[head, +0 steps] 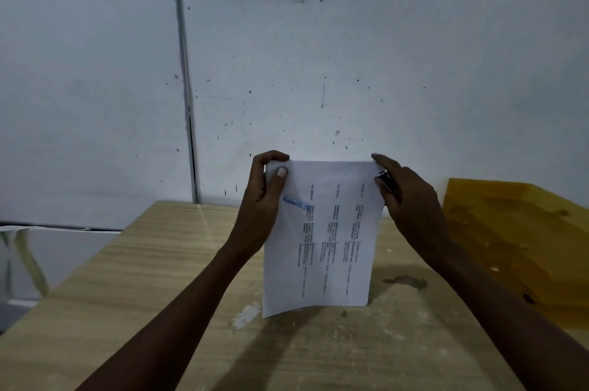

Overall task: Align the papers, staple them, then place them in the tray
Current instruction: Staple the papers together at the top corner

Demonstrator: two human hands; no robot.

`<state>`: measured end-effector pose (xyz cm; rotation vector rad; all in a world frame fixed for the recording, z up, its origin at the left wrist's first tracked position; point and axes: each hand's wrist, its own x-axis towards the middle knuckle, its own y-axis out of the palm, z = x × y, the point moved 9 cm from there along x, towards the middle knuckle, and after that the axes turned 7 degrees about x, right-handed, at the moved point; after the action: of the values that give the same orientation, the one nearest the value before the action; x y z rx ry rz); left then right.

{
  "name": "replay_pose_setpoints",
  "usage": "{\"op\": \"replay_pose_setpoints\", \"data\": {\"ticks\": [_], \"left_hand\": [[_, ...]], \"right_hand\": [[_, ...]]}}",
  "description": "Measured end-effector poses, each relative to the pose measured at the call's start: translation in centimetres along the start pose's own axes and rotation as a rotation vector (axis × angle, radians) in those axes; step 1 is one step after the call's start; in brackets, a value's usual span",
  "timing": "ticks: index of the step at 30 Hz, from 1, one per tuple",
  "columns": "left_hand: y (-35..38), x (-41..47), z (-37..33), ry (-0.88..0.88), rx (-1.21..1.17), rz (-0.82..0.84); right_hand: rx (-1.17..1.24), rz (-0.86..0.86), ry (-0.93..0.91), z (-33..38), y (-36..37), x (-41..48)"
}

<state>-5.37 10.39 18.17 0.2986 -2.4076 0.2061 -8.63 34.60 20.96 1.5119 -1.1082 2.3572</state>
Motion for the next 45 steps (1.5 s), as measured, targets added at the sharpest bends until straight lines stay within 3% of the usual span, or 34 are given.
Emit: {"op": "replay_pose_setpoints", "data": {"ticks": [5, 13, 27, 34, 39, 45], "left_hand": [[0.2, 0.0, 0.4, 0.013, 0.038, 0.033], [-0.4, 0.4, -0.8, 0.113, 0.170, -0.140], [0.2, -0.1, 0.2, 0.046, 0.155, 0.023], [-0.6, 0.9, -0.1, 0.041, 0.208, -0.048], [0.3, 0.3, 3.4, -0.201, 0.078, 0.020], [2.5, -6.5, 12.8, -0.595, 0.022, 0.050]], "right_hand": [[0.036, 0.016, 0.028, -0.6, 0.0, -0.1], [-0.015, 0.024, 0.002, -0.1, -0.4, 0.8], [-0.033, 0.093, 0.034, -0.6, 0.5, 0.1], [-0.067, 0.108, 0.043, -1.1, 0.2, 1.9], [-0.012, 0.395, 0.231, -3.5, 1.4, 2.8], [0.091, 0.712, 0.333, -6.3, 6.7, -3.6]]}}
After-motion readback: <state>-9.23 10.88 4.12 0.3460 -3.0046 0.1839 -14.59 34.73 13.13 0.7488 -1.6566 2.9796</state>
